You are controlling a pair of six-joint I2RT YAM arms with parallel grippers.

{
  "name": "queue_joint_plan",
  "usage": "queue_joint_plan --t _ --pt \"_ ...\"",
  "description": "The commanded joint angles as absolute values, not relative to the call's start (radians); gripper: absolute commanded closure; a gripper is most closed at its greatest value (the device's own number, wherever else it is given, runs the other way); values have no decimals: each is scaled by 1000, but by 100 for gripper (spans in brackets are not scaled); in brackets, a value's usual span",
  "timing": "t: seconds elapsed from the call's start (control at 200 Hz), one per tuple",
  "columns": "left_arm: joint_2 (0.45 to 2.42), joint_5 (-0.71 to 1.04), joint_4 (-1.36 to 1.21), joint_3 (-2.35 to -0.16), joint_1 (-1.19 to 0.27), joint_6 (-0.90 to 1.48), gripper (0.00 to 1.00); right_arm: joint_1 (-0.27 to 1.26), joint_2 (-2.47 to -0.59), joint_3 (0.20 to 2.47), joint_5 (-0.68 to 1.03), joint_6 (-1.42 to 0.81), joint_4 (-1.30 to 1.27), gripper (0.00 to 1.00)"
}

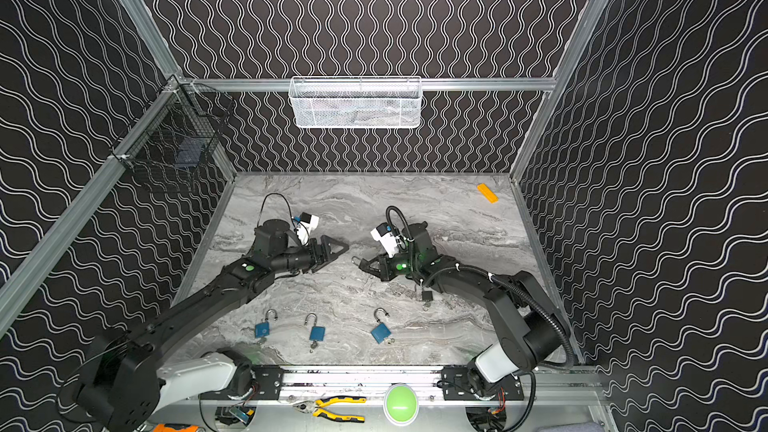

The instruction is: Lock with the key

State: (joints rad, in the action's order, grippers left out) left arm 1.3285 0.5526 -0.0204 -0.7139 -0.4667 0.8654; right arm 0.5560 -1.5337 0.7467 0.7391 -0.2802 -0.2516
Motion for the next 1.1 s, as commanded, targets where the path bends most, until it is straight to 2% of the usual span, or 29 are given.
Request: queue_joint_plan --t 0.0,0.2,0.36,0.591,0.926,1.096 --pt "1310 537 25 -688 -457 686 24 537 -1520 758 834 -285 -249 100" --pt "1365 637 -166 -631 -449 669 31 520 -1508 778 927 -297 -228 100" --pt "1407 699 -331 -597 -449 704 32 516 -1520 789 962 -303 -221 100" --pt "1419 709 -382 -586 -449 702 42 516 -1533 789 980 -306 -230 100" --pt "1471 760 -525 -562 -450 750 48 517 -1543 807 998 -290 -200 100" --pt "1489 774 -549 -561 -450 761 58 517 -1544 803 1005 -295 -207 100"
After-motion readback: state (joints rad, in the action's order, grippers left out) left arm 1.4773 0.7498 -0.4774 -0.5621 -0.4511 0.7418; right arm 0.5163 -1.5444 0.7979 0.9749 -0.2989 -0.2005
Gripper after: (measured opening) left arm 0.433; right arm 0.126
